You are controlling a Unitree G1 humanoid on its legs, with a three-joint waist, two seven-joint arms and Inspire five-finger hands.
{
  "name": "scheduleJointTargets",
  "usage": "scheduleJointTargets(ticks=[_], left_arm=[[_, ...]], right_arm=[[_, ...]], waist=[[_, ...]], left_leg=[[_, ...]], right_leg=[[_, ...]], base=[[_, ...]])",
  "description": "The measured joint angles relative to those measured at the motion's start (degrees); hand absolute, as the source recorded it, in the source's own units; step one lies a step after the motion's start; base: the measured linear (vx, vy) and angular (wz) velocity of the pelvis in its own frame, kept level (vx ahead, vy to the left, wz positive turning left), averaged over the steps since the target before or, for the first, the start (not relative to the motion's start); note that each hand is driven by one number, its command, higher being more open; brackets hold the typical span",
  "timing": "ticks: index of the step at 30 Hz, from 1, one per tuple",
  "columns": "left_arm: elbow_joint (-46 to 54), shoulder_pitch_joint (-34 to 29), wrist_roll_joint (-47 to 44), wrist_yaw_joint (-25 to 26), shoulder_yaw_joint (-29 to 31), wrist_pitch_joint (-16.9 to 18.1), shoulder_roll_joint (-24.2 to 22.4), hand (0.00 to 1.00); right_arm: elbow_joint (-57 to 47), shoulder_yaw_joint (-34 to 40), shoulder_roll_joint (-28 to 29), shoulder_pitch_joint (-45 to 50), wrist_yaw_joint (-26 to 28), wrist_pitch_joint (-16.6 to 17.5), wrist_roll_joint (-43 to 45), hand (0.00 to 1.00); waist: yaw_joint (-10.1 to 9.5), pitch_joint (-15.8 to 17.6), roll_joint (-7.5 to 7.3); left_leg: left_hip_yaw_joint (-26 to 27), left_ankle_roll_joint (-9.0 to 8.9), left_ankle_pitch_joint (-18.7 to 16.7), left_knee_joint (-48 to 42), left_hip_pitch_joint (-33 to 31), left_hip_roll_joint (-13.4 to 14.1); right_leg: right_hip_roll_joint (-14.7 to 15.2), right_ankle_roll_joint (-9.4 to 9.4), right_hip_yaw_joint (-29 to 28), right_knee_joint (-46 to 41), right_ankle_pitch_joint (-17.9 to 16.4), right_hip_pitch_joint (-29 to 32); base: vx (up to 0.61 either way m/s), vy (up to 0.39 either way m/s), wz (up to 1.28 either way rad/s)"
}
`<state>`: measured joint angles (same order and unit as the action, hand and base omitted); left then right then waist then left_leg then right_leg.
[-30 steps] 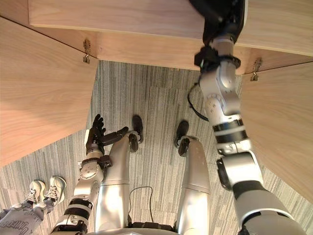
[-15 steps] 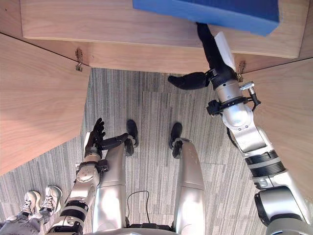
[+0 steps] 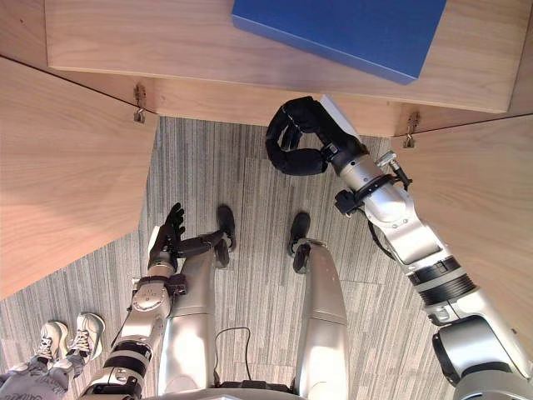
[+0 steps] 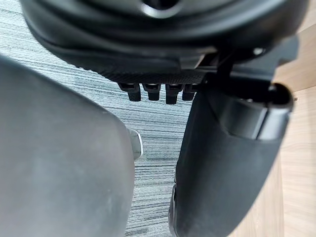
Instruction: Walk over to the cabinet, pick up the folder, carry it to the office cabinet, place the folder inside the office cabinet, then close the office cabinet door
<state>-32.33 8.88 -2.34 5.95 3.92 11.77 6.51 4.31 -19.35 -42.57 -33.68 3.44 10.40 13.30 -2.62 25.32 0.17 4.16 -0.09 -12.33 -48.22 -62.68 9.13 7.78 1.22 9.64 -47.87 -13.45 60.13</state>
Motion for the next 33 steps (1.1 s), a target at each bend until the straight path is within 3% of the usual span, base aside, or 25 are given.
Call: scheduleJointTargets(ticks=[6,19,24,33], left_arm=[[-0.30,0.01,0.00,0.05,0.24,0.00,-0.11,1.00],[-1.72,1.12,-0.02,1.51,1.26,0.27,-0.88,1.00],[-1.81,1.47,-0.06,2.61,1.27,0.54,-0.94,1.00],[-2.24,2.17,-2.28,5.52,1.32,1.06,-1.10,1.00]], right_arm=[[-0.01,2.43,1.47,-1.19,-3.47,0.03,-0.75,0.00],[6.01,3.82,9.01,-12.26,-14.38,-0.50,-17.52,0.00],[11.18,3.68,10.43,-16.19,-16.81,-1.77,-22.59,0.00],[23.19,3.28,12.66,-26.60,-20.74,-7.07,-33.04,0.00]], waist=[[0.05,0.00,0.00],[-0.45,0.00,0.00],[-0.65,0.00,0.00],[-0.90,0.01,0.01]], left_leg=[[0.15,-0.07,0.06,0.19,0.22,0.00],[0.14,-0.20,0.86,1.86,0.17,-0.28],[0.06,-0.19,0.91,2.04,-0.37,-0.33],[-0.18,-0.14,1.08,2.16,-1.81,-0.51]], right_leg=[[0.01,0.00,-0.07,0.23,0.00,-0.09],[0.12,-0.26,0.19,1.03,0.17,0.18],[0.15,-0.26,0.30,1.15,0.17,0.64],[0.42,-0.25,0.91,1.93,0.56,1.37]], base=[[-0.02,-0.005,0.00],[0.00,-0.002,0.01],[0.00,0.000,0.00],[0.00,0.002,0.01]])
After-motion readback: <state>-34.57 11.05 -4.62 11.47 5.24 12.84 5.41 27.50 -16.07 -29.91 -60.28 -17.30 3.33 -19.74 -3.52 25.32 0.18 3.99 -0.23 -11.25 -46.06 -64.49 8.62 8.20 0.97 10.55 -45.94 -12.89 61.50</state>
